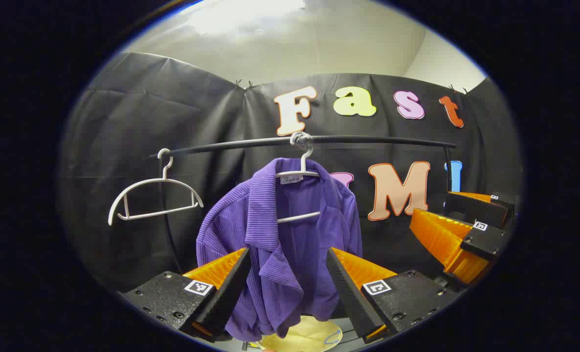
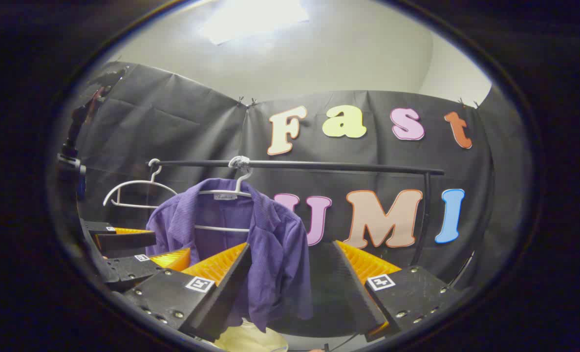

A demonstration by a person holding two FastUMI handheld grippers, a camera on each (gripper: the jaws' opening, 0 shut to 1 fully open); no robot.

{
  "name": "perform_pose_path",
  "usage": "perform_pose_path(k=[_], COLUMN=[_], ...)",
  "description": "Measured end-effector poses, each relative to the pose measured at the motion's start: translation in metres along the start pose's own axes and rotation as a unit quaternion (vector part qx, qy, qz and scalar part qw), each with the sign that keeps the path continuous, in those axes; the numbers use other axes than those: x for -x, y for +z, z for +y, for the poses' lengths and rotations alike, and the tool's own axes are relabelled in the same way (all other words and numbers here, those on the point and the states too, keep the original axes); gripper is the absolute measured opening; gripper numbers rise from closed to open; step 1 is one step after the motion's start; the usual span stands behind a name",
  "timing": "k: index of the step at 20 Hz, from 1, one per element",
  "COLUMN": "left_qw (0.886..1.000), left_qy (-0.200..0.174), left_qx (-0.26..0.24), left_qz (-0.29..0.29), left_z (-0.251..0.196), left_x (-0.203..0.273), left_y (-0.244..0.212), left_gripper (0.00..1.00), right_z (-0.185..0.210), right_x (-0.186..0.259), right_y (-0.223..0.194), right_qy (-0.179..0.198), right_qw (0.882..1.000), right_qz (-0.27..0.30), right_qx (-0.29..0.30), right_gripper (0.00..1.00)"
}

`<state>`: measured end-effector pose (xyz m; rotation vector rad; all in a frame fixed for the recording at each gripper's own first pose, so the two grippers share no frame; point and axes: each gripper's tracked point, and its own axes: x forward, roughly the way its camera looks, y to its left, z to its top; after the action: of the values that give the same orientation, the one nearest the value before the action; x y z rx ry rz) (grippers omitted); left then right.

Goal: Grasp the clothes on the hanger with both hands and then place them into the laundry hamper below.

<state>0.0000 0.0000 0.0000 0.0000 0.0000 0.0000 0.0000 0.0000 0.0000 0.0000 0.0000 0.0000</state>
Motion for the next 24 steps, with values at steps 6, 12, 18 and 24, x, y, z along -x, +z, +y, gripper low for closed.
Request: perform_pose_path(k=[6, 12, 18, 24], left_qw=[1.0, 0.999, 0.997, 0.994], left_qy=[0.003, 0.03, 0.051, 0.072], left_qx=[-0.011, -0.002, -0.005, -0.006], left_qz=[0.009, 0.037, 0.062, 0.079], left_z=[0.003, 0.018, 0.026, 0.041], left_x=[-0.01, -0.029, -0.057, -0.076], left_y=[-0.006, -0.027, -0.053, -0.071], left_gripper=[0.92, 0.92, 0.92, 0.89], right_z=[-0.004, -0.007, -0.009, -0.01], right_x=[0.0, 0.001, -0.003, -0.008], right_y=[-0.004, -0.007, -0.009, -0.014], right_qy=[-0.006, -0.012, -0.017, -0.011], right_qw=[1.0, 1.0, 1.0, 1.0], right_qz=[0.003, 0.009, 0.009, 0.011], right_qx=[-0.004, -0.007, -0.005, -0.009], right_gripper=[0.98, 0.98, 0.98, 0.98])
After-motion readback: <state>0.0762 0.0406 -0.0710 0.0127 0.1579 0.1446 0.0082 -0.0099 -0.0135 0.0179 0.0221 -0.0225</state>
